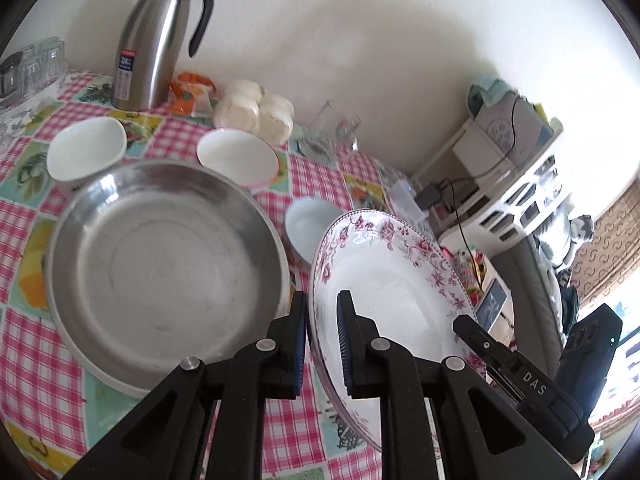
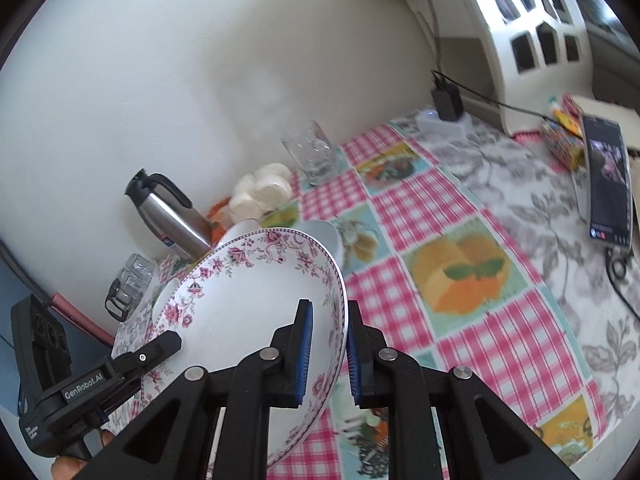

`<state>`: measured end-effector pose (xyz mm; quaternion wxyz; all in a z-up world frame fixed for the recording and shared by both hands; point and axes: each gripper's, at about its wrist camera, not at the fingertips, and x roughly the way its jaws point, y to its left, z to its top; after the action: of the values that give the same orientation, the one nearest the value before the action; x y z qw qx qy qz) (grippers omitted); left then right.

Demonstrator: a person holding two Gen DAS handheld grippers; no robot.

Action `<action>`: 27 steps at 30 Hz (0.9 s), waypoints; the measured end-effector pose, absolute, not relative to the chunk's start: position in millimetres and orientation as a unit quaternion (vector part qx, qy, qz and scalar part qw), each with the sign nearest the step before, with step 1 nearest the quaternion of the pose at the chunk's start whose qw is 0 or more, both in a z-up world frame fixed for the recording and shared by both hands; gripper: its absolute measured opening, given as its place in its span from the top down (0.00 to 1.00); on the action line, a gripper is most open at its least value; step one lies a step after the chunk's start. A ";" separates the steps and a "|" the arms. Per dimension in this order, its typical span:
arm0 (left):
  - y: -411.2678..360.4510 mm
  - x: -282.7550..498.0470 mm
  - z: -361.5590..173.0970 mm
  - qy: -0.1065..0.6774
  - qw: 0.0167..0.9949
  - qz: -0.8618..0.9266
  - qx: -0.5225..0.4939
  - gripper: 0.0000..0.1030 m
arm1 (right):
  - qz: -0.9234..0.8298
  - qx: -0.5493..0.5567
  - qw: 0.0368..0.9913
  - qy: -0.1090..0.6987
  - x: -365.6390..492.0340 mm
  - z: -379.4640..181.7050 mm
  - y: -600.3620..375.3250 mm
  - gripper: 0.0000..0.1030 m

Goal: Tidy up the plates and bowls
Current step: 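Lift the floral plate off the table with both tools, then carry the floral plate over the steel plate and lower it inside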

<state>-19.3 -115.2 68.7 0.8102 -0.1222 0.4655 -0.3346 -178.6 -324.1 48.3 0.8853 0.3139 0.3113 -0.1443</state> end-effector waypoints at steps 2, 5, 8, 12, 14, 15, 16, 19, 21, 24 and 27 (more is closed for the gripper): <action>-108.1 -12.0 72.0 0.462 0.812 -0.332 -0.132 0.85 | -0.140 0.308 0.888 0.310 -174.2 53.3 -319.2 0.83; -98.5 -1.9 73.5 0.460 0.812 -0.328 -0.148 0.85 | -0.136 0.306 0.890 0.310 -162.0 58.6 -311.8 0.83; -86.7 7.3 75.1 0.456 0.813 -0.323 -0.164 0.86 | -0.130 0.301 0.892 0.311 -149.5 63.6 -303.1 0.83; -72.2 20.1 78.2 0.450 0.815 -0.317 -0.183 0.86 | -0.121 0.290 0.897 0.310 -132.9 70.7 -290.2 0.83; -63.9 26.3 80.1 0.446 0.816 -0.314 -0.193 0.86 | -0.114 0.291 0.899 0.308 -123.9 74.0 -285.1 0.83; -60.9 28.8 80.7 0.445 0.816 -0.313 -0.196 0.86 | -0.111 0.292 0.899 0.307 -119.2 75.4 -282.8 0.83; -55.8 32.7 81.4 0.442 0.818 -0.310 -0.200 0.86 | -0.107 0.292 0.900 0.306 -114.9 76.6 -280.1 0.83; -44.2 41.5 81.5 0.438 0.819 -0.305 -0.210 0.86 | -0.097 0.291 0.902 0.305 -102.5 79.5 -271.8 0.83; -38.1 46.5 80.6 0.436 0.820 -0.301 -0.217 0.86 | -0.091 0.289 0.903 0.305 -95.4 81.1 -266.5 0.83; -28.2 53.4 79.4 0.434 0.822 -0.294 -0.225 0.86 | -0.082 0.286 0.905 0.304 -83.9 83.3 -257.8 0.83; -18.8 59.8 77.8 0.432 0.824 -0.284 -0.229 0.86 | -0.074 0.285 0.906 0.304 -73.3 84.0 -249.6 0.83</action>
<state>59.8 -18.8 77.8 0.8244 -0.2294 0.4323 -0.2845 -73.3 -249.6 84.0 0.9061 0.2851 0.3036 -0.0743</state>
